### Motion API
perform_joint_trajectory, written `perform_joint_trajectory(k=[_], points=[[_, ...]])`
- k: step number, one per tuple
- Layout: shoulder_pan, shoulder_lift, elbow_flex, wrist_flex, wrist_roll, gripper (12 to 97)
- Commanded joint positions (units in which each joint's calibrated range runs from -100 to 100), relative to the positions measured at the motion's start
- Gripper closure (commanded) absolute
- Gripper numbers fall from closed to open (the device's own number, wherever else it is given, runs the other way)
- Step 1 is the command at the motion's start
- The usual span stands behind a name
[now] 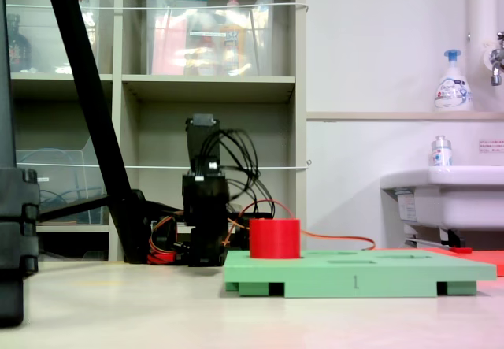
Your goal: Put the cylinder block into the corresponding hole
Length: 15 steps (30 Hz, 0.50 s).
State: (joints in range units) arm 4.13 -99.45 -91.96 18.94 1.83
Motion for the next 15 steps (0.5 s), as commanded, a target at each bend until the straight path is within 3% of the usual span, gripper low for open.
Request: perform_joint_trajectory(k=[1,15], points=[[-0.10,-0.55,-2.95,0.85,-1.86,62.3],[-0.05,-0.55,-8.04,-16.97,-1.86,59.2]])
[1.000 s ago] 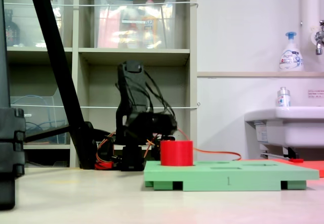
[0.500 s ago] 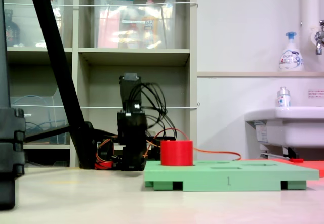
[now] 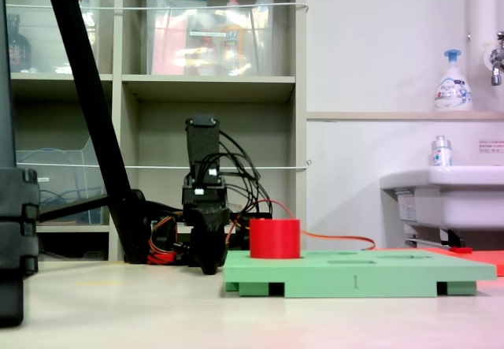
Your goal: Put the cylinder block into the corresponding hole
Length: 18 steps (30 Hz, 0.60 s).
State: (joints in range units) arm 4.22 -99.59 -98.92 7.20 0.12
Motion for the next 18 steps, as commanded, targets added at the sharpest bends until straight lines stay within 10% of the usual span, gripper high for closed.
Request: perform_joint_trajectory(k=[1,18], points=[[-0.15,-0.41,-1.08,-5.41,-0.15,59.2],[-1.17,-0.41,-1.08,-5.51,-0.15,59.2]])
